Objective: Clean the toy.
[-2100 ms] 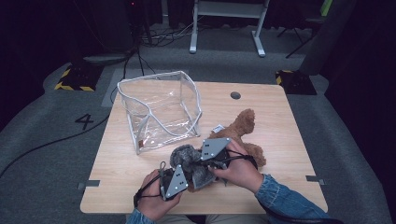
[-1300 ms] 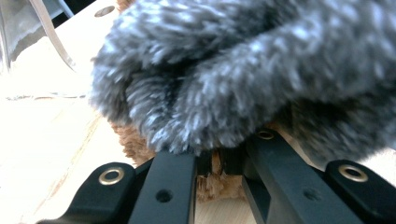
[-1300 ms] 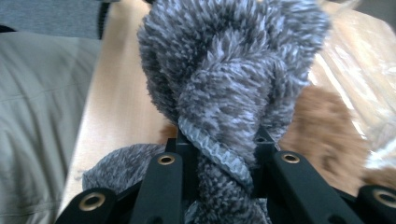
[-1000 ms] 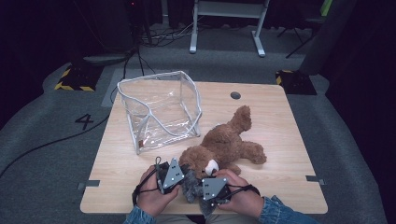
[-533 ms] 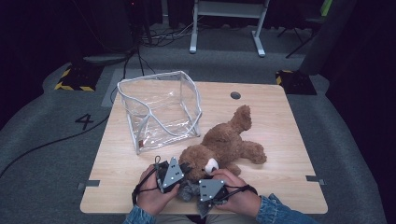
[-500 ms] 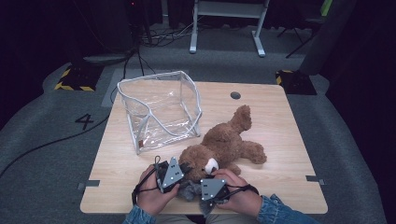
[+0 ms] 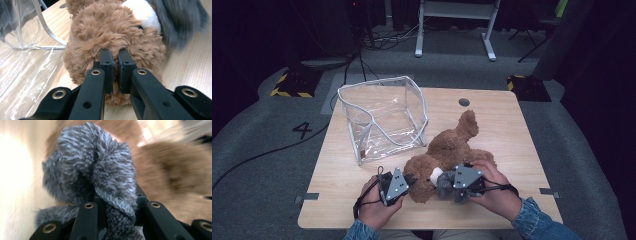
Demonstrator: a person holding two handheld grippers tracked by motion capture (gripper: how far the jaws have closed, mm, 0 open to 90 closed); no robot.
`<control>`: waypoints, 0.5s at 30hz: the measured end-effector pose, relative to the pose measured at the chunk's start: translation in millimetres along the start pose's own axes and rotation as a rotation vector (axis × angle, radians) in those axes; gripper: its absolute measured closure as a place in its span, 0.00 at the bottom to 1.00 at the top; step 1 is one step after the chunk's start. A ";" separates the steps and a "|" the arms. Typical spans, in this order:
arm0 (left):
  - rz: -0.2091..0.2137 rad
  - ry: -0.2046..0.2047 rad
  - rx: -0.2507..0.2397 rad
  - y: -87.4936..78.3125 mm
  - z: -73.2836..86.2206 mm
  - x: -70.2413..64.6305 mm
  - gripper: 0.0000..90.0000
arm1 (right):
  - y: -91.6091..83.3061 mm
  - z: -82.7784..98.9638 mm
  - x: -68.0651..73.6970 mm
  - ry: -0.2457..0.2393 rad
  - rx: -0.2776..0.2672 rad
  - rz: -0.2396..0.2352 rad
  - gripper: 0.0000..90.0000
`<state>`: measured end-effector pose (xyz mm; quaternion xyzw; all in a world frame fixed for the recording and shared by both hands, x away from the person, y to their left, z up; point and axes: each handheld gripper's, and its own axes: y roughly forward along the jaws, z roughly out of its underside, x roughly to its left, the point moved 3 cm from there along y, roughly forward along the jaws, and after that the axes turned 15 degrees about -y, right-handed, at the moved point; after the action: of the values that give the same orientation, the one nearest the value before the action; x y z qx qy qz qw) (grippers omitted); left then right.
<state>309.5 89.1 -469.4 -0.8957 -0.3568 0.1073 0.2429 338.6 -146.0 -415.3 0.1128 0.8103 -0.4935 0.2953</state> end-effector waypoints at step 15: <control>0.017 0.004 0.009 0.7 0.7 0.5 0.94 | 25.4 9.8 18.8 0.155 -0.091 0.008 0.82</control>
<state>310.0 89.2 -470.4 -0.8978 -0.3481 0.1093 0.2466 339.2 -144.1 -448.4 0.1402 0.8520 -0.4446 0.2383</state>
